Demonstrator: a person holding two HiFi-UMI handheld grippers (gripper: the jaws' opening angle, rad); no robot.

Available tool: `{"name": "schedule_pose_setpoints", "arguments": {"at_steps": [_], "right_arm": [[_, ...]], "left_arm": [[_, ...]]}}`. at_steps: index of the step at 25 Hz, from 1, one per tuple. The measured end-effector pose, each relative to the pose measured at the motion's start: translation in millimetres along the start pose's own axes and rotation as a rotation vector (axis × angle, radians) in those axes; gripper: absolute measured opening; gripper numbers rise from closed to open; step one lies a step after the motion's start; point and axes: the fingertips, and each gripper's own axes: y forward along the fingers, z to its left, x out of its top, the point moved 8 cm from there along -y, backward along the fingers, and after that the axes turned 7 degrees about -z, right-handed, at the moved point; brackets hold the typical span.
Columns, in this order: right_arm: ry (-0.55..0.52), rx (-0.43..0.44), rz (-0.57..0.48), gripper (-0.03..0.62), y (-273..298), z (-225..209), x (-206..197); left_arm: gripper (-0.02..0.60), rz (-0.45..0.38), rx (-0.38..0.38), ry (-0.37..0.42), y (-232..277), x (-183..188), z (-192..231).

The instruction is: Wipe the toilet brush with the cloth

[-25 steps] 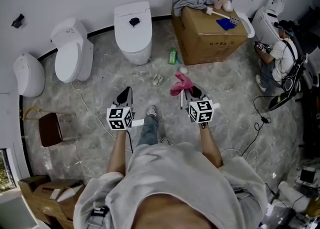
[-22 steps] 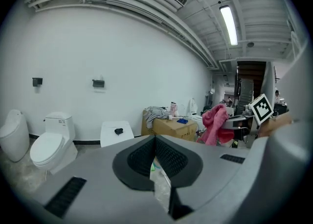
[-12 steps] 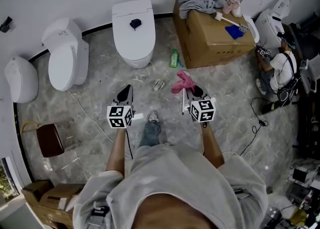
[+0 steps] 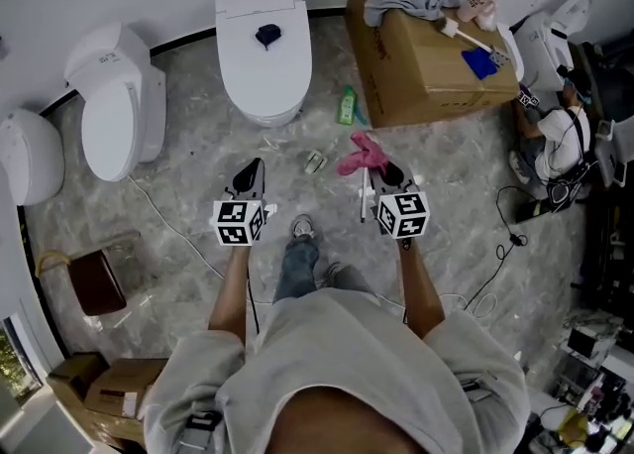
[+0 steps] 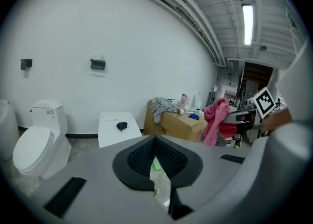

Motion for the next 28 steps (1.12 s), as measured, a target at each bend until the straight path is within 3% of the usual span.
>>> {"name": "schedule_pose_setpoints", "arguments": {"at_steps": [11,17,28], "right_arm": [[0.063,0.002,0.005,0.064,36,-29,-25],[0.085,-0.008,-0.004,0.066,48,-52,-58],[0.12,-0.021,-0.053,0.066,74,-87,-152]], "left_arm": [[0.02,0.04,0.033,0.007,36,-29,3],[0.02,0.036,0.037,0.022,58,-55,-5],[0.02,0.045,0.014,0.056,113,-153,-6]]}}
